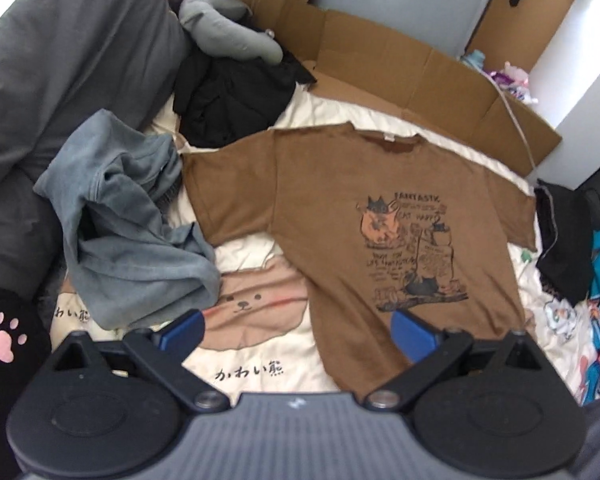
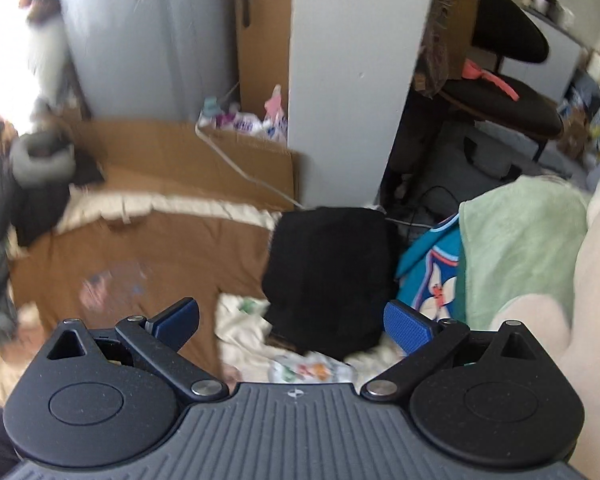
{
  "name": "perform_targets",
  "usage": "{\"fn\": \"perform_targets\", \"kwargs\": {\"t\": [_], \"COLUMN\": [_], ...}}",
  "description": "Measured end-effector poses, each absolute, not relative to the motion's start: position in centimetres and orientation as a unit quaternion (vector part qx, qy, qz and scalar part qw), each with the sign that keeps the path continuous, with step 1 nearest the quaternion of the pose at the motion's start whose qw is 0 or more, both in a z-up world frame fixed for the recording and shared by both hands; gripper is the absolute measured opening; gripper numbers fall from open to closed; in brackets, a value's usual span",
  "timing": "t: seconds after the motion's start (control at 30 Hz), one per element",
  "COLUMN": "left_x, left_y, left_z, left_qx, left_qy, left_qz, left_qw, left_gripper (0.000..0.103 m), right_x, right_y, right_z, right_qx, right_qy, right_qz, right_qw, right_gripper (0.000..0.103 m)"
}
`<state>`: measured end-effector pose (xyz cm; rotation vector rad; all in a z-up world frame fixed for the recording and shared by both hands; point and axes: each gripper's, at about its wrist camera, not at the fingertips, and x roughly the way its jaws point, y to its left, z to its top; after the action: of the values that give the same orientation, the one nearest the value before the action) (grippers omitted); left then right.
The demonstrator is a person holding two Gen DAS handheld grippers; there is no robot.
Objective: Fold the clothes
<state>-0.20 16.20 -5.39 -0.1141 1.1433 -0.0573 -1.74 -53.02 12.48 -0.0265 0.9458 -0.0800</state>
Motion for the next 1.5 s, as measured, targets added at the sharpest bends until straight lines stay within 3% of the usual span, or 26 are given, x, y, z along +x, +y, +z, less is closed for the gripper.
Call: {"fn": "perform_targets", "kwargs": {"t": [0.37,0.47,0.7,0.9,1.2,1.5], "left_x": [-1.0,-1.1,-1.6,-1.4,-1.2,-1.2], "left_y": [15.5,15.2,14.2,13.0,11.6,9.4], "left_z": [-8.0,-8.7,-12.2,-16.7,-24.0,-30.8], "left_qx": [-0.032,-0.032,-0.047,-0.047,-0.053,-0.085], "left_qy": [0.560,0.560,0.552,0.578,0.617,0.636], "left_qz": [-0.016,-0.019,-0.031,-0.041,-0.081,-0.114], "left_qw": [0.827,0.828,0.832,0.814,0.781,0.759], "left_gripper": [0.100,0.099,0.086,0.071,0.071,0.075], "right_x": [-0.5,-0.4,-2.2,-3.7,-3.8,-4.5], "right_y": [-52.3,-51.6,-48.4,-46.5,-47.0,-45.0], "right_z": [11.1,8.0,-2.7,-10.1,-20.5,-29.1], "right_qx": [-0.178,-0.153,-0.060,0.009,0.085,0.116], "right_qy": [0.474,0.494,0.565,0.596,0.599,0.625], "right_qz": [-0.029,-0.001,0.040,0.050,0.030,0.050], "right_qw": [0.862,0.856,0.822,0.802,0.796,0.770], "right_gripper": [0.098,0.096,0.070,0.065,0.050,0.050]}}
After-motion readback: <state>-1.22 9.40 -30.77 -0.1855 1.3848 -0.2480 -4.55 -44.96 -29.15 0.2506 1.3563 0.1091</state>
